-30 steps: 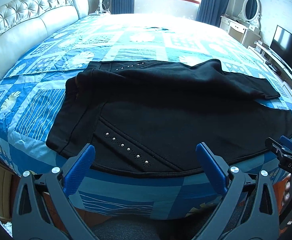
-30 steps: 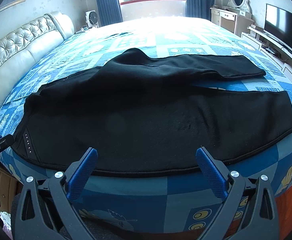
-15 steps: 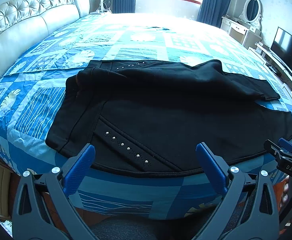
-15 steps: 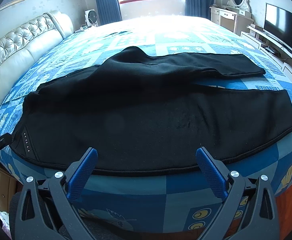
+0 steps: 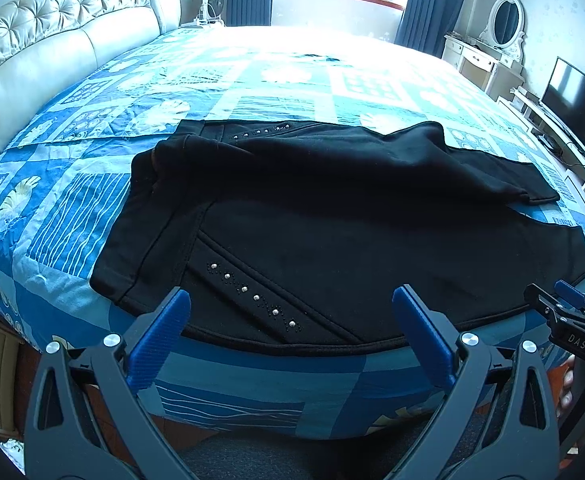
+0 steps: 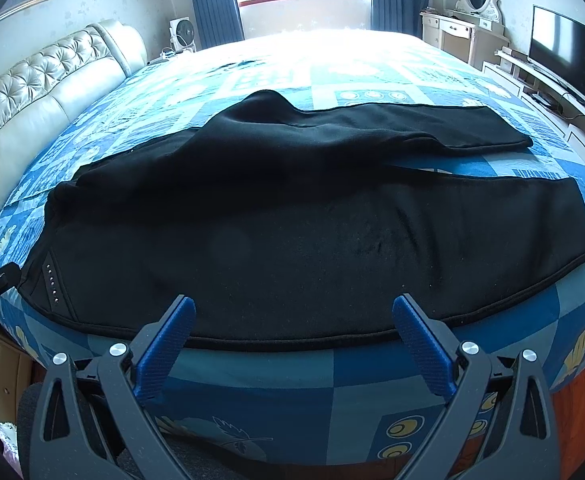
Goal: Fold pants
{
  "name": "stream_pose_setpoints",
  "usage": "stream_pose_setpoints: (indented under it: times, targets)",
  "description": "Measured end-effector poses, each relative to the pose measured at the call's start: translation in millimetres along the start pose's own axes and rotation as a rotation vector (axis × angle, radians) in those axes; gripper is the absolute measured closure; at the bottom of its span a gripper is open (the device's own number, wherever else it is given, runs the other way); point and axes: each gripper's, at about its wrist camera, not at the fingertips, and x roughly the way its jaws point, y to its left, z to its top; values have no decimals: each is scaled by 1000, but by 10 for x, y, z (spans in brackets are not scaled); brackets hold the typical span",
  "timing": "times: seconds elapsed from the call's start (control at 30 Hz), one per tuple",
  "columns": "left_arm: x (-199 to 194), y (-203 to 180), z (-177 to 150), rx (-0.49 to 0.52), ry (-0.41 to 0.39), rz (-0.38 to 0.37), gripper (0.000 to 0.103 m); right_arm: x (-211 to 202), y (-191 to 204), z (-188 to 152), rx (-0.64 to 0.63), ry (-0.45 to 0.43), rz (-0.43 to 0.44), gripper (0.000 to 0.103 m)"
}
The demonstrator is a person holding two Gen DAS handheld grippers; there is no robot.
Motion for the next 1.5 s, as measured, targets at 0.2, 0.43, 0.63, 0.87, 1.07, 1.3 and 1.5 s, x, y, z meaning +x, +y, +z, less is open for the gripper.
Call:
stream_pose_setpoints:
  times: [0.2,0.43,0.63,0.87,1.07,1.3,1.5]
  targets:
    - [0,2,-5,-1,-1,1,2,21,2,-13,-2,4,0,4]
    - [15,6,-13,0,5,-1,2,11,-56,-4,18,6,7,5]
    - [-18,26,-50,8,-3,3,2,-278,-810,223,268,-32,214,5]
    - [1,69,-33,-6,7,-10,2,-616,-2700,-3,815,-240,323,4]
    - [1,91,-20,0,-6,5,2,-294,-3468,-369,1121,-217,357,4]
    - [102,111,-80,3,24,19,2,97,-3666,-383,1263,-259,435,4]
    - [166,138,-111,-2,43,26,2,150,-3776,-273,1323,-311,436,14]
